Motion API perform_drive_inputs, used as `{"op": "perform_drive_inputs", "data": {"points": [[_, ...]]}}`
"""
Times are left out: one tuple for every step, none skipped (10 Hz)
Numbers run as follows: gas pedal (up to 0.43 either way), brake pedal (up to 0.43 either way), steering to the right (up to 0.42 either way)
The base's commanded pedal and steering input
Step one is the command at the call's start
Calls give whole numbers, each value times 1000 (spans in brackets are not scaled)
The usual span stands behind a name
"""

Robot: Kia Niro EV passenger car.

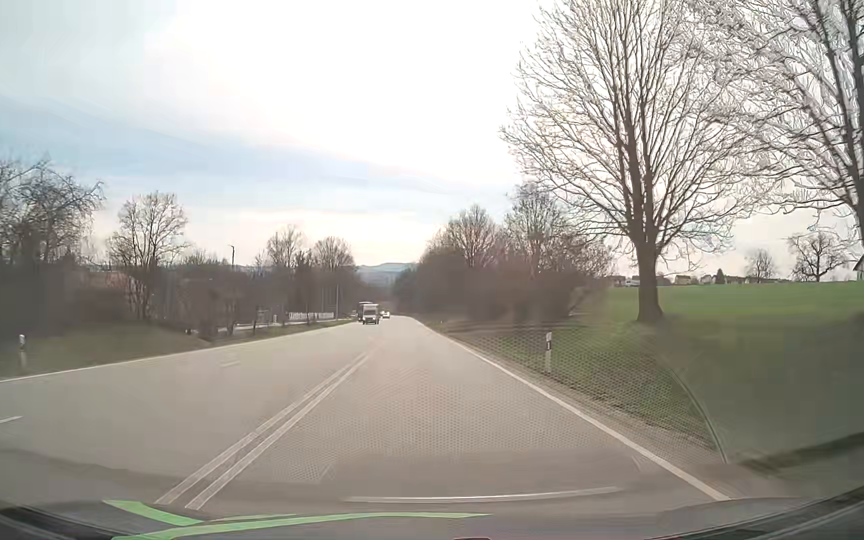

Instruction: Follow the waypoints while adhering to traffic rules and regulations

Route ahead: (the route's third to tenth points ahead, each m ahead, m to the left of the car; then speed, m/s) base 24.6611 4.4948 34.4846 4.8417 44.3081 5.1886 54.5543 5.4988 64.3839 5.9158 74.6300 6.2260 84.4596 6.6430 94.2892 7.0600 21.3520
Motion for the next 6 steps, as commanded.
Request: {"op": "perform_drive_inputs", "data": {"points": [[0,79,-1],[0,79,-2],[0,79,-2],[0,73,-2],[0,73,-2],[0,73,-2]]}}
